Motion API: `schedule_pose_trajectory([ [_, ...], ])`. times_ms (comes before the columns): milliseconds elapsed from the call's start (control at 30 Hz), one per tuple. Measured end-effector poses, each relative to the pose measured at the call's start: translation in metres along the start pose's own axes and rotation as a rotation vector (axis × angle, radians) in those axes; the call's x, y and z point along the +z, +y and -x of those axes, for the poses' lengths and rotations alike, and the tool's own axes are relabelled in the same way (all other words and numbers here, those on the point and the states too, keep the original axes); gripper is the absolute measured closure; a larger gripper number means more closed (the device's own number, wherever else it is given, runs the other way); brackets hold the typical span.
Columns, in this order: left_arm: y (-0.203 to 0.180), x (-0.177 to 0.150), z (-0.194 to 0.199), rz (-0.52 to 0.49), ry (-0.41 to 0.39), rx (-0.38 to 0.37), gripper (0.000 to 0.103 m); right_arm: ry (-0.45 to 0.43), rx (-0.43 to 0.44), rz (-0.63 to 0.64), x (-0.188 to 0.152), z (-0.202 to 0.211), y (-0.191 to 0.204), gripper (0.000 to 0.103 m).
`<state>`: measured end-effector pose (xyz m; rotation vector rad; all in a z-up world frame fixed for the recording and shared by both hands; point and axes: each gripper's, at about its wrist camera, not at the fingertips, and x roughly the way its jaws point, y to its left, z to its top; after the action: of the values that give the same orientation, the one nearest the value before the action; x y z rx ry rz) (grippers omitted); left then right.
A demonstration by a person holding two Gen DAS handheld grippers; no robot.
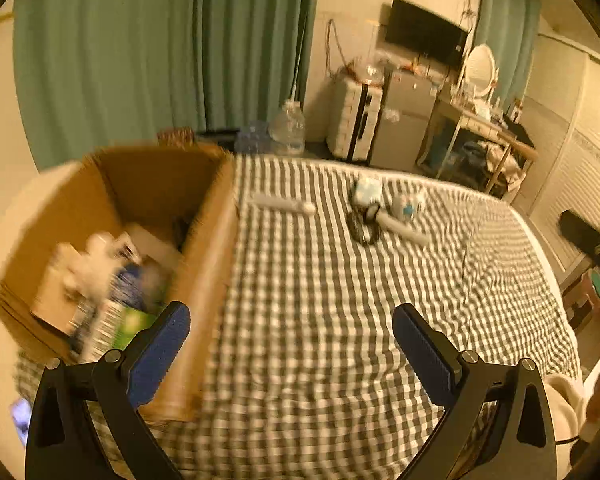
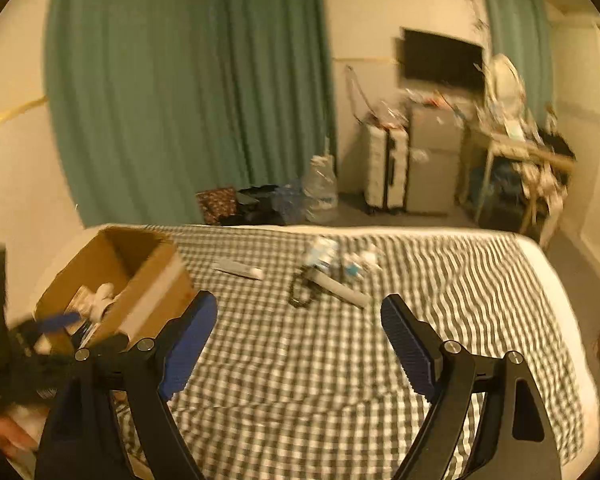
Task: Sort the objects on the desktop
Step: 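Grasp the white stick with the right tool while the left tool grasps the black hair tie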
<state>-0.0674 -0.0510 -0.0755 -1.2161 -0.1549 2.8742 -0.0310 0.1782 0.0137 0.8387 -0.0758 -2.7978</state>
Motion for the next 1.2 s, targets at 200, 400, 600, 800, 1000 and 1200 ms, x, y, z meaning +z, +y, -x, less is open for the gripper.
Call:
schedule_pose_trajectory([
  [200, -0.015, -0.001, -0.063, 0.032, 0.106, 0.019, 0.000, 0.072, -0.039, -0.037, -0.014, -0.046, -0.048, 0.024],
  [400, -0.025, 0.009, -0.114, 0.015, 0.132, 0.046, 0.000, 0.173, -0.011, -0.010, -0.022, -0.120, -0.060, 0.039],
  [600, -0.048, 0.033, -0.177, 0.028, 0.168, 0.070, 0.000, 0.293, -0.009, 0.101, -0.011, -0.202, -0.066, 0.049],
  [800, -0.072, 0.044, -0.233, 0.069, 0.151, 0.042, 0.000, 0.399, -0.008, 0.294, -0.005, -0.265, -0.066, 0.062],
  [1000, -0.072, 0.040, -0.259, 0.074, 0.146, 0.064, 0.000, 0.483, 0.041, 0.339, -0.024, -0.319, -0.066, 0.064],
  [1200, -0.087, 0.049, -0.262, -0.028, 0.113, 0.072, 0.000, 0.480, 0.033, 0.227, -0.024, -0.307, -0.083, 0.081],
])
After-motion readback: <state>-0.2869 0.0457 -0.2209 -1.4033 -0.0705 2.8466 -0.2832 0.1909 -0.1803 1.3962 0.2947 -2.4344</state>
